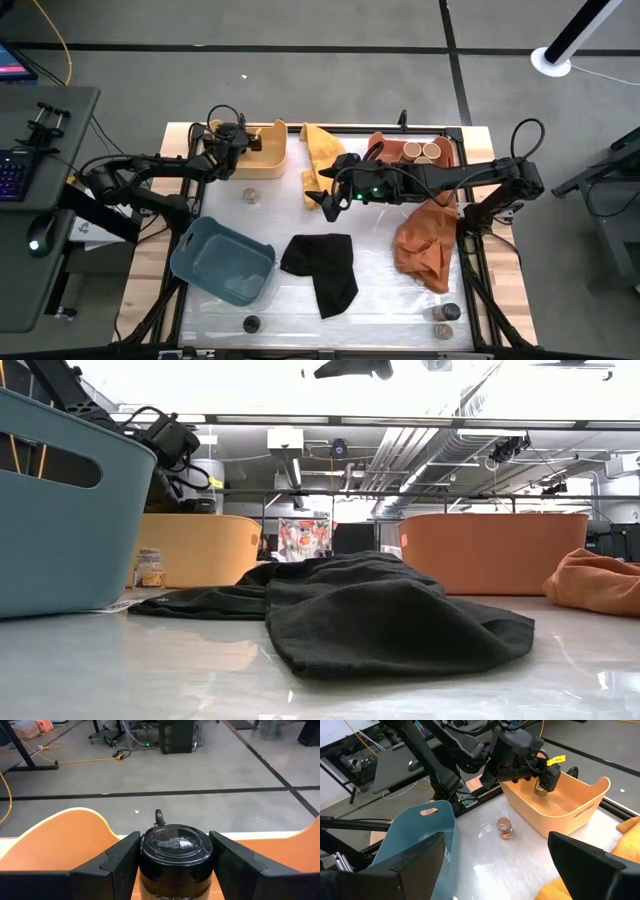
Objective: Sort spices by type
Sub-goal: Put the top black spice bottle into the yellow bin
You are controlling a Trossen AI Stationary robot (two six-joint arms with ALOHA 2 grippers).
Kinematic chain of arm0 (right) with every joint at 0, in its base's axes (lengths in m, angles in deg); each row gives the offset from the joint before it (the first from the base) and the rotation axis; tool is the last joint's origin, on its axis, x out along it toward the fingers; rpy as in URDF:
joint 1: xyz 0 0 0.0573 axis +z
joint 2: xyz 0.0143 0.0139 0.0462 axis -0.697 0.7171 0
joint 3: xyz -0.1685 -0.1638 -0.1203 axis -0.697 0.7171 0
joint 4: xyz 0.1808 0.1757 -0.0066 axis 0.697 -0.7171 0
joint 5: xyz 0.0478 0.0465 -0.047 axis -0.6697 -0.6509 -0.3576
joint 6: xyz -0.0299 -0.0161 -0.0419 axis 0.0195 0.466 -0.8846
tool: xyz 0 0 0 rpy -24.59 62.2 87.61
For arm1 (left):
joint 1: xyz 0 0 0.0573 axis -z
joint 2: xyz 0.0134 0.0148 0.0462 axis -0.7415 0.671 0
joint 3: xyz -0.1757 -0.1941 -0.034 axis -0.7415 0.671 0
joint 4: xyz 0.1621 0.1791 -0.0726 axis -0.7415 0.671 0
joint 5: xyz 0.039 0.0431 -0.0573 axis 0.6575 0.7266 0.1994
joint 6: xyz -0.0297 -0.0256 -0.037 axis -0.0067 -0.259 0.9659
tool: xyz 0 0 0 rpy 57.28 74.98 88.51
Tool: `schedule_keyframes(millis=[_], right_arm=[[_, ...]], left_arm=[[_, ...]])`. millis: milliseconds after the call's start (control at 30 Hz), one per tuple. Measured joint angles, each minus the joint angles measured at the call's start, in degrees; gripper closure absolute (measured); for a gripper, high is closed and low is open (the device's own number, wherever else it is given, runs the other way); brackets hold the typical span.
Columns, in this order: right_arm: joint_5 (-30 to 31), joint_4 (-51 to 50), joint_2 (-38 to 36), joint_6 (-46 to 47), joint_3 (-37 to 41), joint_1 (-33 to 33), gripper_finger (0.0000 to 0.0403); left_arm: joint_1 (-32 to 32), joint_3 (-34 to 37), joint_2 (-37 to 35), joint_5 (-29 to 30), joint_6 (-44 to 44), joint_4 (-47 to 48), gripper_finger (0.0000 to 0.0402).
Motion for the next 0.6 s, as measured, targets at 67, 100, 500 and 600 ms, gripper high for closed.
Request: schedule_keyframes(millis=[67,100,500,600], right_arm=[[0.0,0.0,0.0,0.0,0.0,0.0,0.0054],[0.0,0.0,0.0,0.0,0.0,0.0,0.0055],[0.0,-0.5,0.0,0.4,0.0,0.2,0.0054],[0.0,-0.6,0.0,0.5,0.0,0.2,0.0054]], left_arm=[[-0.1,0.0,0.0,0.0,0.0,0.1,0.0188],[-0.2,0.0,0.0,0.0,0.0,0.1,0.0188],[-0.5,0.0,0.4,0.8,-0.2,-1.7,0.0188],[-0.6,0.0,2.0,1.1,-2.5,-2.0,0.0188]])
